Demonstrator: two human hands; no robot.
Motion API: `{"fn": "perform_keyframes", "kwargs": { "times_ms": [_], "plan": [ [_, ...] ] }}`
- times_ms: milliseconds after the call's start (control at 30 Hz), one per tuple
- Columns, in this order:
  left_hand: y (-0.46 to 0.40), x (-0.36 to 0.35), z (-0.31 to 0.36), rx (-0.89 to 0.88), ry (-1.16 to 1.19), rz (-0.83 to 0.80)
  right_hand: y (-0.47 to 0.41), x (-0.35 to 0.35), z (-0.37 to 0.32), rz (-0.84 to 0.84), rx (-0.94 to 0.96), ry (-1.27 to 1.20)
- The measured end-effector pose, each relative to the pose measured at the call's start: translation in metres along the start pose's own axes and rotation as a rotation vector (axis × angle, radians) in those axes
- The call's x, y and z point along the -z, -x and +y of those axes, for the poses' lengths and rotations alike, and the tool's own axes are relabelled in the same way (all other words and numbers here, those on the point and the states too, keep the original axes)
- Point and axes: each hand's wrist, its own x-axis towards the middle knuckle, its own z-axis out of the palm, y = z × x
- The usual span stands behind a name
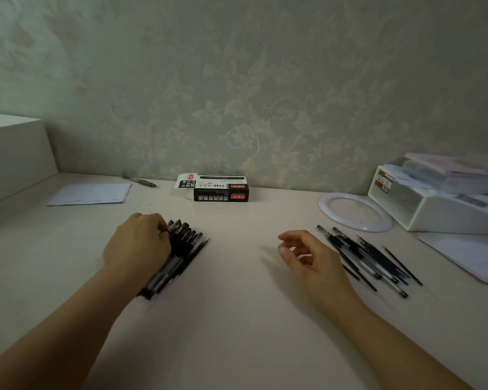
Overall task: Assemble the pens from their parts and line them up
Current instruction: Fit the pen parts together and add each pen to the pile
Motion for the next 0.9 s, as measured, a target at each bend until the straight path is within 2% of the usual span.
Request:
{"fn": "perform_keyframes", "kwargs": {
  "times_ms": [233,367,433,533,600,700,800,900],
  "plan": [
    [0.003,0.001,0.007,-0.029,-0.023,0.029,0.001,0.000,0.000,-0.009,0.002,-0.002],
    [0.018,0.000,0.031,-0.238,0.082,0.144,0.000,0.000,0.002,0.004,0.019,0.044],
    [0.032,-0.006,0.047,-0.394,0.170,0.133,-0.002,0.004,0.003,0.031,0.068,0.156],
    [0.051,-0.023,0.061,-0.532,0.269,0.004,-0.008,0.020,0.007,0.109,0.113,0.381],
    [0.055,-0.035,0.062,-0.569,0.311,-0.050,-0.014,0.038,0.012,0.181,0.082,0.537],
    [0.050,-0.042,0.061,-0.592,0.346,-0.048,-0.019,0.065,0.021,0.249,-0.028,0.704],
    [0.045,-0.046,0.060,-0.598,0.365,-0.045,-0.018,0.072,0.026,0.205,-0.153,0.786],
    [0.045,-0.048,0.059,-0.595,0.364,-0.079,-0.019,0.069,0.026,0.183,-0.182,0.825]
  ]
}}
